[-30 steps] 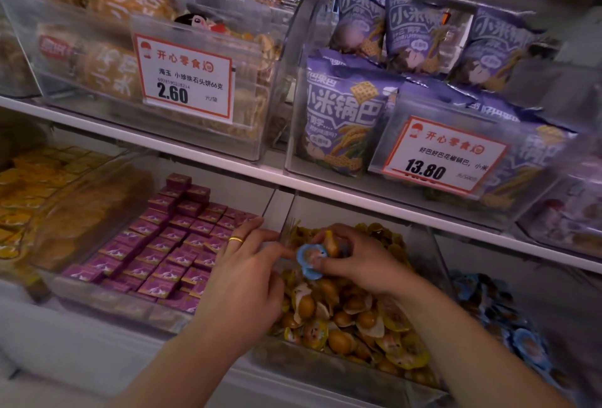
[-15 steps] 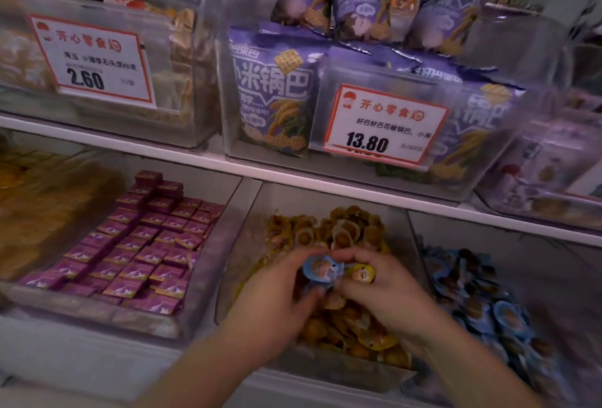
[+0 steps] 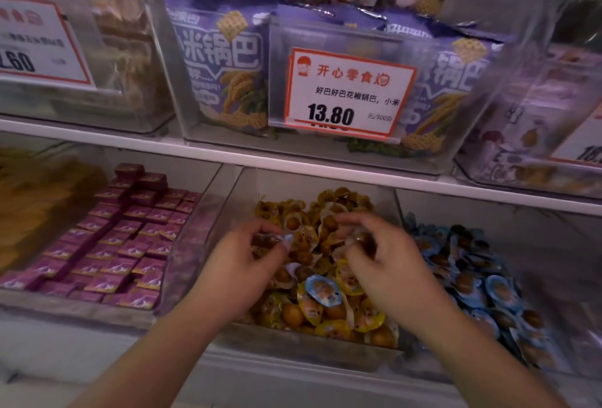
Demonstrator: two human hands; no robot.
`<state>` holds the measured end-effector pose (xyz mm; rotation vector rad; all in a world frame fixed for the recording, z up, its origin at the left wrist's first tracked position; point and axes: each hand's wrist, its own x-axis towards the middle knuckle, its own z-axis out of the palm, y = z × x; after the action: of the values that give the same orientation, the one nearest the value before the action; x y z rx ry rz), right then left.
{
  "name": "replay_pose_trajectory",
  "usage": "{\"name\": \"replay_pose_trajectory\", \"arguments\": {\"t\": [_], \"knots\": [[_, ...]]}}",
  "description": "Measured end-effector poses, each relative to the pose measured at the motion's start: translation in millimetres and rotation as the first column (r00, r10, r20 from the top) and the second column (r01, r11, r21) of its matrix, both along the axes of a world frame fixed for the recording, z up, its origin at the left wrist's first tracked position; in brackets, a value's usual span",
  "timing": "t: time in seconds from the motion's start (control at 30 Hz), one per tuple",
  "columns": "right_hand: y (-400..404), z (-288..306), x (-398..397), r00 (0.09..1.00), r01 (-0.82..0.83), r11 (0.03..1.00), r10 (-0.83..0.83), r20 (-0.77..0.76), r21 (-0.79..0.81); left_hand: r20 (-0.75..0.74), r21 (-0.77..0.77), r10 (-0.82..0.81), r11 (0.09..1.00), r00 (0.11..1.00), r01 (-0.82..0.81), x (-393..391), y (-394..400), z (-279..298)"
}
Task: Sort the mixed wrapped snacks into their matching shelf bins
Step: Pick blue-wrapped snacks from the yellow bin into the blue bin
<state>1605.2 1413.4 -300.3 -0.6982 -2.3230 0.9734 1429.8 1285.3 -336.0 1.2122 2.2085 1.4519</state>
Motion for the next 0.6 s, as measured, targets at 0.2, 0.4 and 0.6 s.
{"name": "replay_pose_trajectory", "arguments": {"t": [0.2, 0.4, 0.6], "knots": [[-17.1, -12.8, -3.5, 0.829, -0.385, 0.869, 0.179, 0.530, 0.310, -0.286, -0.200, -0.230, 0.964, 0.930, 0.177, 10.2, -4.5, -3.1], [-10.9, -4.2, -2.9, 0.956, -0.130, 0.984, 0.092, 0.280, 0.119, -0.413, -0.299, -0.328, 0.930, 0.849, 0.214, 10.1, -3.3, -5.0], [-19.4, 8.2, -12.8, 0.979, 0.102, 0.808, -0.185, -0.085, -0.580, -0.388, -0.270, -0.287, 0.944, 0.876, 0.189, 11.8, -0.9, -4.5]]}}
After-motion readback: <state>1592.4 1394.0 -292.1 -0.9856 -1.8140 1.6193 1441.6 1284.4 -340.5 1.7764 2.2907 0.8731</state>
